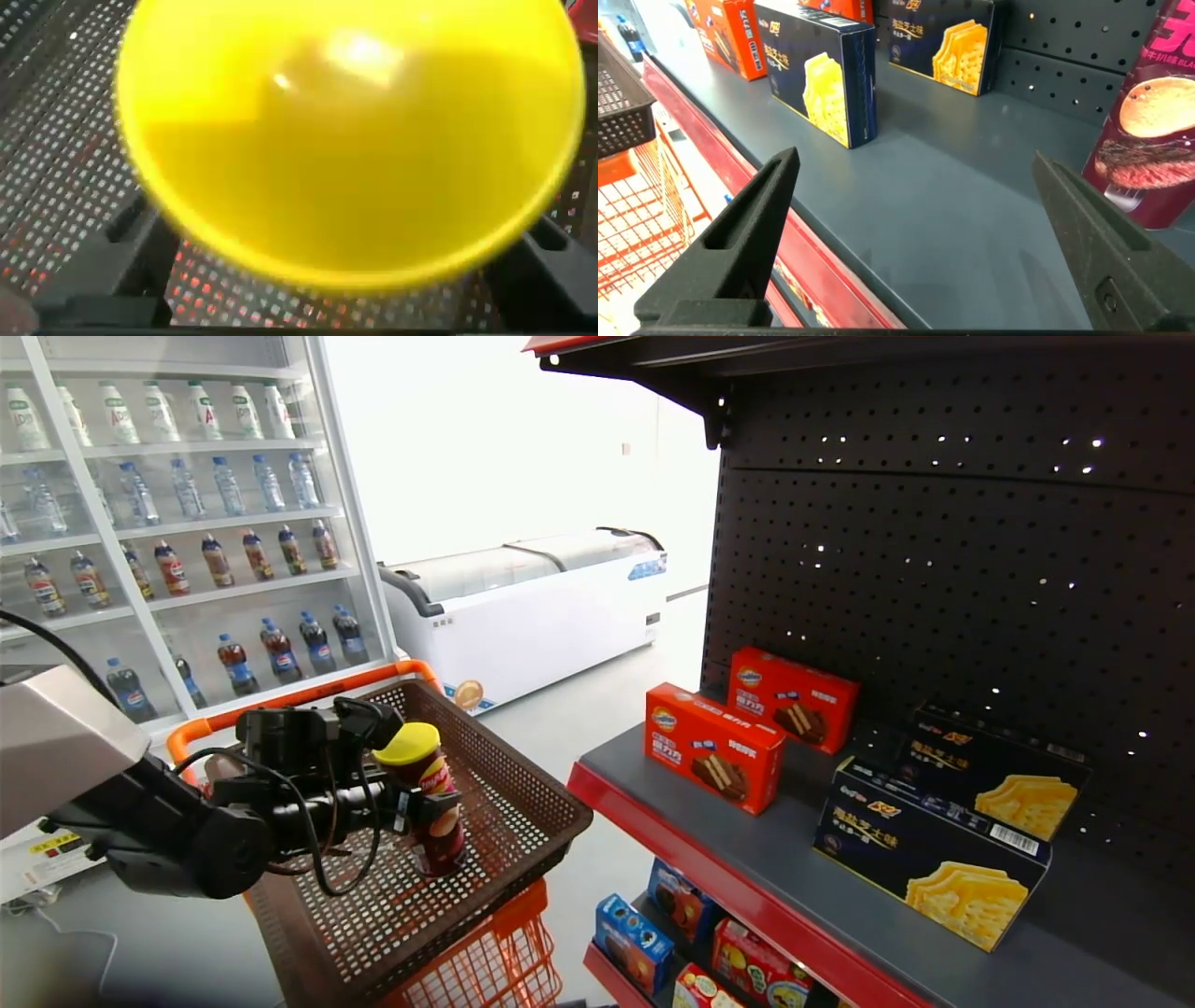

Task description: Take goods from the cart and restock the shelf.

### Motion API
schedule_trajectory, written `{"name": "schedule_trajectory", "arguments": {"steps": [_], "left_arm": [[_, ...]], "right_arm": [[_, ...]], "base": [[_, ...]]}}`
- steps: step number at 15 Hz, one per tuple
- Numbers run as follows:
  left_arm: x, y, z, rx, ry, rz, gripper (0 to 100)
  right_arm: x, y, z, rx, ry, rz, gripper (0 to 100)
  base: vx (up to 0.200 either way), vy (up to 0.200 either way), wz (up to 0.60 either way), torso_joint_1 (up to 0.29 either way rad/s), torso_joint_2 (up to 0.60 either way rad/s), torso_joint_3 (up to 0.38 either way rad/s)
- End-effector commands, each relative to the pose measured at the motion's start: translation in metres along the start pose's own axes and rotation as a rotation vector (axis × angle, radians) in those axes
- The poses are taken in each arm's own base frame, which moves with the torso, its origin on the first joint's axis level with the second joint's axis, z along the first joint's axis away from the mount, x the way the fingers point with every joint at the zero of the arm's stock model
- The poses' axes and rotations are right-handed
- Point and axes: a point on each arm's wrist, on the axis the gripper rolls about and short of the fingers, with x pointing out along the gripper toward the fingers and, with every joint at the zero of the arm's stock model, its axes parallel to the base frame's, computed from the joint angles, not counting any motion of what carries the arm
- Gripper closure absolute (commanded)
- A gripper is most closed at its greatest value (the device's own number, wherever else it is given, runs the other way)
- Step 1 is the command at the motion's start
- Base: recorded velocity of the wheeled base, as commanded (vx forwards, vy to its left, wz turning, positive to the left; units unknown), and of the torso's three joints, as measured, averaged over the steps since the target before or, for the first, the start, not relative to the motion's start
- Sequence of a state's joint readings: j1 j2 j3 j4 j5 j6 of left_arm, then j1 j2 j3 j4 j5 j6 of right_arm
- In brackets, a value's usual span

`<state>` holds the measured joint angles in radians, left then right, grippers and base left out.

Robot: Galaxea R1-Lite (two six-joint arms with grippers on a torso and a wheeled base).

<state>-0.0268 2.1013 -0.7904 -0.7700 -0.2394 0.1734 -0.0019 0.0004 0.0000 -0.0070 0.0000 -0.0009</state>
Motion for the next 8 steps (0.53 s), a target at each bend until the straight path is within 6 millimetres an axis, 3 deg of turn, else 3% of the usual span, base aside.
{"name": "schedule_trajectory", "arguments": {"steps": [1,4,8], "left_arm": [[0.02,-0.006,-0.008,0.009,0.011,-0.024,0],[0.04,-0.012,-0.005,0.031,-0.016,-0.043,0],[0.05,-0.014,-0.007,0.082,-0.01,-0.048,0]], "right_arm": [[0.0,0.0,0.0,-0.001,-0.001,0.0,0],[0.0,0.0,0.0,0.001,0.0,0.0,0],[0.0,0.0,0.0,0.001,-0.001,0.0,0]], "base": [[0.0,0.0,0.0,0.0,0.0,0.0],[0.0,0.0,0.0,0.0,0.0,0.0],[0.0,0.0,0.0,0.0,0.0,0.0]]}}
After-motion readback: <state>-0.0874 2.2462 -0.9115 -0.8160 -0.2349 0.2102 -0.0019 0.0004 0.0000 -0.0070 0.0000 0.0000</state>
